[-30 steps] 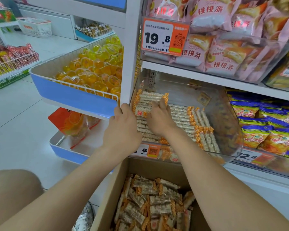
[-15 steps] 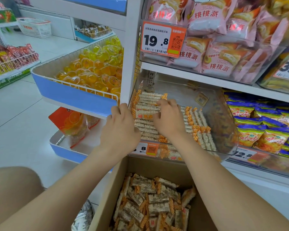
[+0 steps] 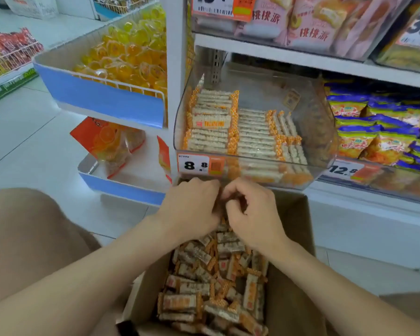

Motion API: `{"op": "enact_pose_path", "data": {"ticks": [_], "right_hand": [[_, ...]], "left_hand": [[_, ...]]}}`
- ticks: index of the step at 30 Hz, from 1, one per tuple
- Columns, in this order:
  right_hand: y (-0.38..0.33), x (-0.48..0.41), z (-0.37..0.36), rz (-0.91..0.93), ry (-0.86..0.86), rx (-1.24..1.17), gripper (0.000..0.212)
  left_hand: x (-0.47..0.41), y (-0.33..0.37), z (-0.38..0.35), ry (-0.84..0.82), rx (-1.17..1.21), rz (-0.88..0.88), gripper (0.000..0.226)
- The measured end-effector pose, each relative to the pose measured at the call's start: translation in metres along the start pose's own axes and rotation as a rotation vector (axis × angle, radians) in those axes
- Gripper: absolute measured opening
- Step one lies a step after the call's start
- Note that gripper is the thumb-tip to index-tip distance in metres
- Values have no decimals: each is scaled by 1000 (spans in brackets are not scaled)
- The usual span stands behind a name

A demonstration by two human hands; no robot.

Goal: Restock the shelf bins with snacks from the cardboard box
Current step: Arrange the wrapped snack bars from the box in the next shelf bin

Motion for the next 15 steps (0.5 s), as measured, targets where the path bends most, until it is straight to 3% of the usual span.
{"op": "enact_pose_path", "data": {"ticks": [2,4,7,11,15], "right_hand": [[48,29,-39,-216,-279,63,23],[97,67,-83,-378,-664,122,29],[141,123,-128,-519,-1068,70,36],[177,152,-165,-580,-1115,73,26],[202,171,-200,-535,-1204,310,24]], "left_hand": [[5,2,-59,-349,28,-22,14],[17,2,-117,-656,26,-51,9],[26,-9,-180,-868,-12,-16,25],[32,-31,-246,-958,38,79,25],[49,-48,-301,-1089,76,168,11]]}}
Point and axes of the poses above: each hand's wrist, its own x-axis away from the middle knuckle, its own z-axis out of the back of the hand, y = z × x, the point moved 10 cm from there along -x, towards the middle knuckle, and after that the axes turned 8 degrees about -y, right-handed, at the moved point
